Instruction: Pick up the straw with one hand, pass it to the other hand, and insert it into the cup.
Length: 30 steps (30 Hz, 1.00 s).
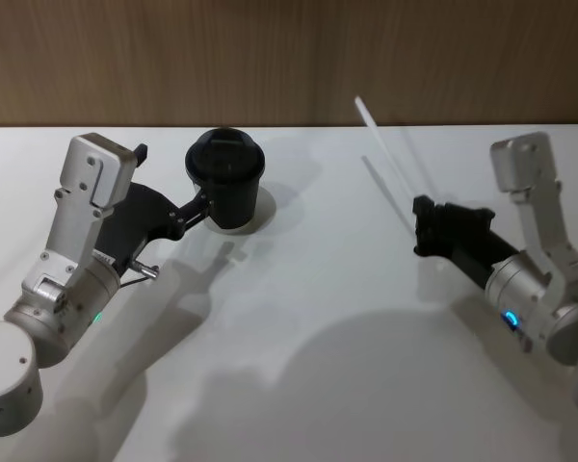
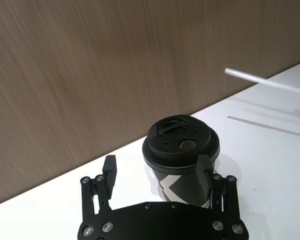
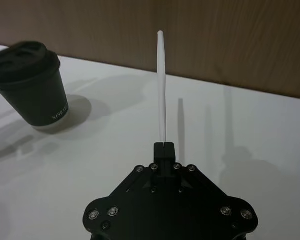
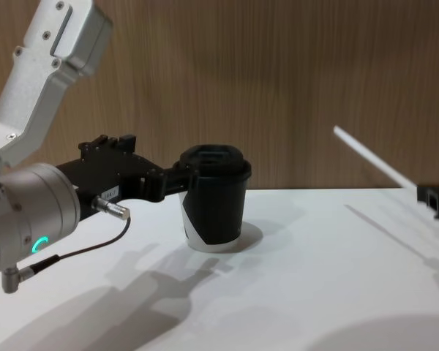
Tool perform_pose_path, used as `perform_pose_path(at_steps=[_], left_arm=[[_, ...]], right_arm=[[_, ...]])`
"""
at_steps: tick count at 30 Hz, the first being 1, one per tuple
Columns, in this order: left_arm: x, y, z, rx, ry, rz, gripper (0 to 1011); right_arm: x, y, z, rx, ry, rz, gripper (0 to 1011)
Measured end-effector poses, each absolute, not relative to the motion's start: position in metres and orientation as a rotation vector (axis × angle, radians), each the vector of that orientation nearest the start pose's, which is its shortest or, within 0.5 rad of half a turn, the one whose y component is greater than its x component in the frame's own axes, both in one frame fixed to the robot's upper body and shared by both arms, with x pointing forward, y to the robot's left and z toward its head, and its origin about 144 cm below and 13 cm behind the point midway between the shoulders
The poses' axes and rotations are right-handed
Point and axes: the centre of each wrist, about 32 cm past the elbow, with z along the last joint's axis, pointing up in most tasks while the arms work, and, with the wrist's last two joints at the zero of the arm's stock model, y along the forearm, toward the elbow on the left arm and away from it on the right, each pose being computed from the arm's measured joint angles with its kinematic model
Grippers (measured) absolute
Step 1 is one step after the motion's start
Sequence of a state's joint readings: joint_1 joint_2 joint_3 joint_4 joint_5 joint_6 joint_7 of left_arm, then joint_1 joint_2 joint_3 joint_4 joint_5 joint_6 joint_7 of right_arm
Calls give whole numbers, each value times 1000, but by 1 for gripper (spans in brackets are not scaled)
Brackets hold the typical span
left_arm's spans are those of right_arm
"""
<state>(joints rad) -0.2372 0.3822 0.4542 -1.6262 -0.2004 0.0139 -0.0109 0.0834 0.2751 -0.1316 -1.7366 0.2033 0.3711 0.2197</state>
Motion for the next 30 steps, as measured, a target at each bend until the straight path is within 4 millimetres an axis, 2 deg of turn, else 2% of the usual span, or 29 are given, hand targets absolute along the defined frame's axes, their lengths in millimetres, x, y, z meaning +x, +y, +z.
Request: perform_pose_path(at_steps=[18, 30], left_arm=[[492, 198, 1204, 61, -268, 1124, 1002], [492, 198, 1204, 61, -268, 1124, 1001]], right_arm=[[469, -272, 1252, 107, -29, -1027, 0], [471, -276, 1268, 219, -35, -864, 0]])
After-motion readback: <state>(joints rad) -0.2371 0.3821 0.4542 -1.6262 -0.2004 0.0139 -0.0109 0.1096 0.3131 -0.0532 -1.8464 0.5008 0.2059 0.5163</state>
